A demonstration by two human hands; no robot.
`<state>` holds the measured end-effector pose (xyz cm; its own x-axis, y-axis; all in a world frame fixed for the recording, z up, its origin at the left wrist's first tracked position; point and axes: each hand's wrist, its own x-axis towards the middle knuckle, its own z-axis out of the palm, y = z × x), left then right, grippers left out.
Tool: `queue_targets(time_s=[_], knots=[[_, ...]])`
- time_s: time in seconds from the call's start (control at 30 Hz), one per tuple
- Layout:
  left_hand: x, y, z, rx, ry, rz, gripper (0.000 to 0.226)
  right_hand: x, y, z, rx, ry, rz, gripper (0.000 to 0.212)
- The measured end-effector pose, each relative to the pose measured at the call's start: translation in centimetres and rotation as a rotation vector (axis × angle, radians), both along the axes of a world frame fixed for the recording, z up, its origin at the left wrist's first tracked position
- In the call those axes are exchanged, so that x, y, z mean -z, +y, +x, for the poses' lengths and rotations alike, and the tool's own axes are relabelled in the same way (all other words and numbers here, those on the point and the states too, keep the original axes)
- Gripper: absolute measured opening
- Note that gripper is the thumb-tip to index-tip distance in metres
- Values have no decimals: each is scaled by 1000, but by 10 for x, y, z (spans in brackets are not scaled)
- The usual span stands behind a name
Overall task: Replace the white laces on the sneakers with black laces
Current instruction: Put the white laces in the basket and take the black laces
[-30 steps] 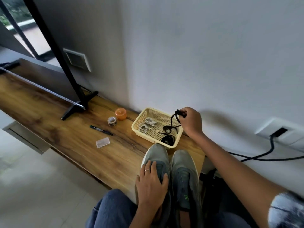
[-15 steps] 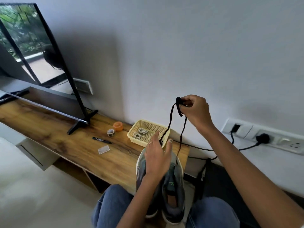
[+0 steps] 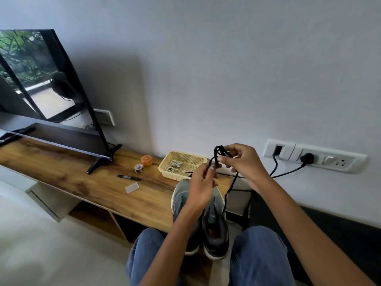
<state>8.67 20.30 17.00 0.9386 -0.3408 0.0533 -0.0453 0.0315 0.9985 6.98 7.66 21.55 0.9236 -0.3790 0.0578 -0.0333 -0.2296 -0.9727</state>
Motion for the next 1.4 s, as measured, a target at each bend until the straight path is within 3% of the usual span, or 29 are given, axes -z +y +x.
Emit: queue_targets(time_s=[0.2,0.4,0.5,0.63,0.7,0.8,0.9,0.97,1.07,1.27,1.4], knots=[[-1,24,8,-197,-33,79,28,-4,-2,-20,-69,86,129,30],[-4,44,21,-338,-48,75,32,2,-12,-27,-15,65,17,17],[-1,49,27,-392,-116,307,28,6,-15,-26,20,51,-47,10],[6,52,36,-427,-207,964,37,7,-19,-25,24,53,-89,15],[8,47,35,-341,-193,1103,48,8,-20,-22,14,56,-92,12],[10,34,32,-204,-221,972,54,9,-15,-15,-35,81,-33,14],[12,17,22,115,-79,457,44,10,-9,-6,-87,93,6,19],[15,4,14,268,-28,294,30,12,-7,-1,-116,78,58,21],[20,-11,11,234,-3,113,14,14,-7,3,-141,76,94,22],[32,-6,25,100,32,176,18,23,-25,-1,-83,89,-76,15],[33,7,37,-26,-14,251,17,33,-43,-6,-88,229,-198,12]])
